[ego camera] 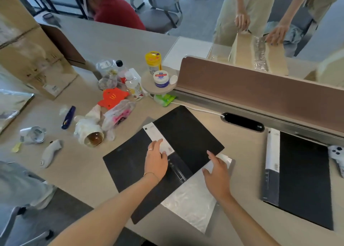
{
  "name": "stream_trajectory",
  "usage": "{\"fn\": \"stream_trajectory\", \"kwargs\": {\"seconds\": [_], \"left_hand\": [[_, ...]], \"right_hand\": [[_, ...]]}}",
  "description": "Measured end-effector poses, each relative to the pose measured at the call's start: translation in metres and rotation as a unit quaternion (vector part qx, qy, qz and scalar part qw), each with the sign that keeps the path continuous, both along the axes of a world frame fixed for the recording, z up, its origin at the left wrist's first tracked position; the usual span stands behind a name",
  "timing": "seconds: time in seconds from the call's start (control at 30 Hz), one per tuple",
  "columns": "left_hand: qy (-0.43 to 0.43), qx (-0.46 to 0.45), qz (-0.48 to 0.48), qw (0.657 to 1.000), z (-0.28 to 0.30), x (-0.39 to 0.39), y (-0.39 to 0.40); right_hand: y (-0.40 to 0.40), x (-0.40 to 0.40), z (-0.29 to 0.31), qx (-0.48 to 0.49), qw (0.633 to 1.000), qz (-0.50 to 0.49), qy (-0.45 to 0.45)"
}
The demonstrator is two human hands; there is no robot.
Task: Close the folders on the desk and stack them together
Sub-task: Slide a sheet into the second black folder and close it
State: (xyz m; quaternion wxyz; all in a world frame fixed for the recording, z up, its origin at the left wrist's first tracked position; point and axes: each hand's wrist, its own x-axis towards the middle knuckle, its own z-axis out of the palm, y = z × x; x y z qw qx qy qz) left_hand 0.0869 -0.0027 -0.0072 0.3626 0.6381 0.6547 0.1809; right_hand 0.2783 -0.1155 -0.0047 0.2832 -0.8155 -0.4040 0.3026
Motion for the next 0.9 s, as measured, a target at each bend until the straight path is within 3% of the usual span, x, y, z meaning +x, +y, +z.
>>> {"fn": "stream_trajectory", "kwargs": {"seconds": [0.3,0.47,0.67,0.9], "left_hand": [[0.152,-0.015,-0.127,0.98,-0.032,-0.06,0.078],[0.207,0.004,-0.147,0.967,-0.044,-0.059,0.124],[0.181,-0.017,-0.085,0.98,-0.048,-0.041,0.146],[0.148,-0.021,-0.056,0.987,-0.029,-0.038,0.147]], "right_hand": [[-0.002,-0.053,-0.031,-0.126,0.991,-0.038,0.03],[0.004,-0.06,-0.043,-0.153,0.984,-0.076,0.052],[0.008,-0.058,-0.051,-0.123,0.976,-0.131,0.12],[0.009,-0.059,-0.037,-0.093,0.978,-0.143,0.122]]}}
